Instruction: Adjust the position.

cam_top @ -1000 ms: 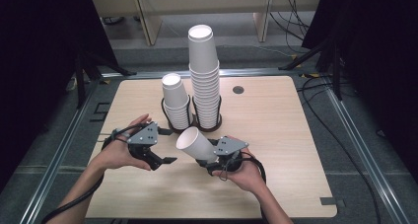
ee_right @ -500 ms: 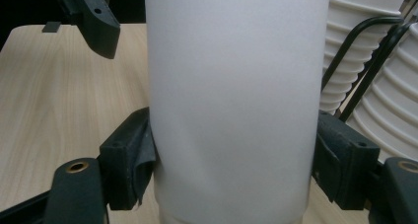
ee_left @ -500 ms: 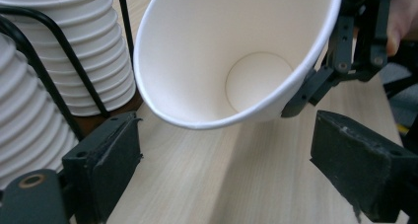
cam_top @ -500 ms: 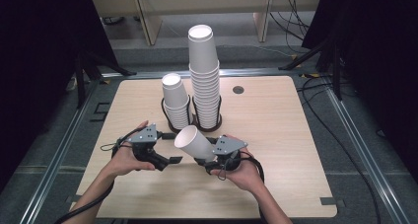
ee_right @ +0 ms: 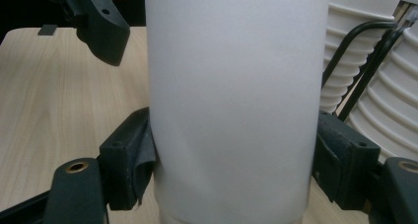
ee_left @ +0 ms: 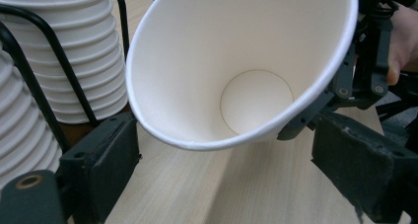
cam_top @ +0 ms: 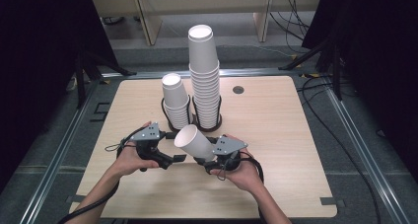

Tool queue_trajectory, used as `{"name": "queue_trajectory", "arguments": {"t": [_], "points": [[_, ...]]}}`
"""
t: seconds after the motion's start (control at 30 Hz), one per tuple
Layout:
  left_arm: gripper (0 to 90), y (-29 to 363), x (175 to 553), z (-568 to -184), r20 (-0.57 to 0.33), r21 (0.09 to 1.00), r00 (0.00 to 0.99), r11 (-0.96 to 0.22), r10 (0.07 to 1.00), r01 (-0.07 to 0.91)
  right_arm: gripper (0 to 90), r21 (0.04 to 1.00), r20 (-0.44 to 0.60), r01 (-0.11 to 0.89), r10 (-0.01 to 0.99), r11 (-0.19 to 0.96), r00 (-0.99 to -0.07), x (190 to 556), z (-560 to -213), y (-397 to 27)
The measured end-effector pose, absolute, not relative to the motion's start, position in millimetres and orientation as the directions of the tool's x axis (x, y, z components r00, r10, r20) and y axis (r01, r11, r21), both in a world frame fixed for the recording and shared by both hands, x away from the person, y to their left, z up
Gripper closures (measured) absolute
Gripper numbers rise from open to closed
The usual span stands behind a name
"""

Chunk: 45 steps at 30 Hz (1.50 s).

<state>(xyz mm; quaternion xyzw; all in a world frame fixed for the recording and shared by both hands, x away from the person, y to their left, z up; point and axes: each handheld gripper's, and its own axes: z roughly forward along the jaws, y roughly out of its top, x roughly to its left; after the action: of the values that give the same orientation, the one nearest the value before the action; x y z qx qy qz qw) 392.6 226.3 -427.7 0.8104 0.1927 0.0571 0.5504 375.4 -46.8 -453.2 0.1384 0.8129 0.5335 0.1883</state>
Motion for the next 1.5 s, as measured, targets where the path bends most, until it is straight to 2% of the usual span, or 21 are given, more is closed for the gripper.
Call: {"name": "queue_trajectory", "arguments": {"t": [0.37,0.67,1.0,1.13,1.43,1.5], "points": [[10.4,223.7,395.4,-429.7,-0.142,0.918,0.917,-0.297,0.373,0.264,26.4,0.918,-0.158,0.024,0.422,0.396,-0.893,374.6,-454.2,-44.0],[8.0,223.0,396.9,-429.6,-0.191,0.931,0.911,-0.228,0.364,0.286,26.1,0.922,-0.149,0.028,0.42,0.386,-0.895,375.1,-454.2,-42.8],[4.2,219.4,397.6,-428.9,-0.185,0.933,0.913,-0.225,0.362,0.279,26.0,0.926,-0.153,0.013,0.407,0.378,-0.9,375.7,-455.3,-40.1],[4.1,217.5,398.6,-429.6,-0.184,0.939,0.917,-0.212,0.354,0.27,26.0,0.934,-0.121,0.032,0.401,0.356,-0.908,374.3,-454.9,-39.0],[3.6,213.3,399.9,-428.9,-0.189,0.94,0.917,-0.207,0.351,0.273,25.6,0.93,-0.156,0.005,0.406,0.368,-0.9,376.4,-454.9,-38.8],[4.4,213.1,400.1,-428.9,-0.199,0.94,0.918,-0.2,0.342,0.278,25.3,0.931,-0.128,0.032,0.407,0.363,-0.905,375.0,-454.4,-38.9]]}}
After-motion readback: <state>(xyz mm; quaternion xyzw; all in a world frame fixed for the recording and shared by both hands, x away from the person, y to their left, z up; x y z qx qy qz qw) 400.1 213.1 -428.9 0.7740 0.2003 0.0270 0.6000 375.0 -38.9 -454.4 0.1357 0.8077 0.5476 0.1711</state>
